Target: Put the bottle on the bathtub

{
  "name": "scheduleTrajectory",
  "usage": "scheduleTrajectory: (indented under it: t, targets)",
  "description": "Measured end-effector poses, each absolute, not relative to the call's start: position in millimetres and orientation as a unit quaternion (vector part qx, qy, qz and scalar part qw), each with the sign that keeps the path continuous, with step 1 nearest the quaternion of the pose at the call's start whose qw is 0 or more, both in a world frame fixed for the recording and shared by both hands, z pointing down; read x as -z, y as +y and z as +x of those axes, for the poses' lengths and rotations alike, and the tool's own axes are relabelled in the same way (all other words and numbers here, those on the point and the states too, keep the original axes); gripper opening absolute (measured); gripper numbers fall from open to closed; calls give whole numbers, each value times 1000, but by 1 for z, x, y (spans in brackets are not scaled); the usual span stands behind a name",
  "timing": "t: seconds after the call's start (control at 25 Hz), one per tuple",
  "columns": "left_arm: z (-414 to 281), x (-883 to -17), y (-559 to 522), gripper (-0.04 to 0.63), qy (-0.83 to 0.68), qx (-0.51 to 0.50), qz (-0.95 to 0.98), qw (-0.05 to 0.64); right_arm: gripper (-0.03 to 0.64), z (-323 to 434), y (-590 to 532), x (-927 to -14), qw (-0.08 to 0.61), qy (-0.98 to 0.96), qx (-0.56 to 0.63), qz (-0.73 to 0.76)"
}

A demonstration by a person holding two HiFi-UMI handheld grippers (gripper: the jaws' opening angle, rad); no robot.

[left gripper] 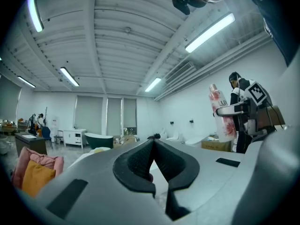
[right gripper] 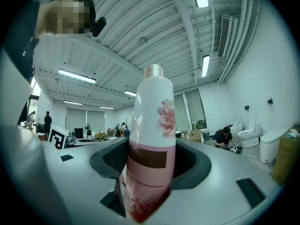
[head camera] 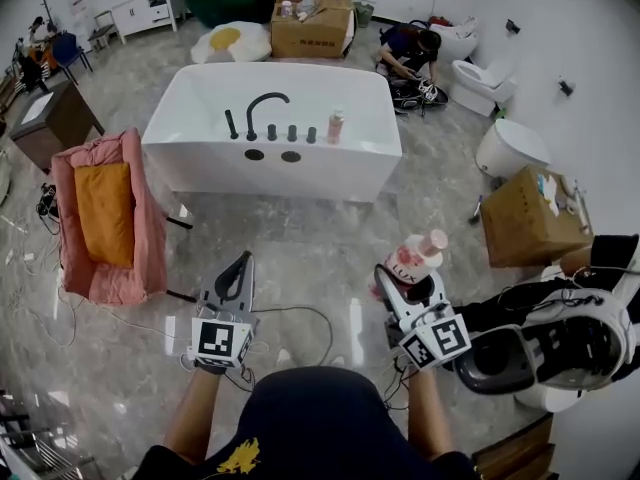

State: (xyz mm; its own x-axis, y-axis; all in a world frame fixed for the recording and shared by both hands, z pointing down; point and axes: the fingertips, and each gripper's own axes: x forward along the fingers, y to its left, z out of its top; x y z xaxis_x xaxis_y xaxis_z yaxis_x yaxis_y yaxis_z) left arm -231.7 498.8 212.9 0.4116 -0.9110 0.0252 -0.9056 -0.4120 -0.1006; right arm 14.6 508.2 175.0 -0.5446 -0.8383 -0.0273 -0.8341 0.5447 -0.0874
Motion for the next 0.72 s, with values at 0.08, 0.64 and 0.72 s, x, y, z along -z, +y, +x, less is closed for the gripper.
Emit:
scheduleTrajectory:
  t: [0.08, 0.64, 0.72]
  targets:
    - [-245, -214, 498, 14, 536, 35, -843, 34, 249, 0, 509, -175, 29, 876, 31, -481]
    - [-268, -233, 466, 14, 511, 42, -858, 37, 245, -20, 496, -194, -8, 855, 48, -517]
    - [-260, -232, 455, 14, 511, 41, -858, 40, 244, -18, 486, -195, -10, 861, 50, -507]
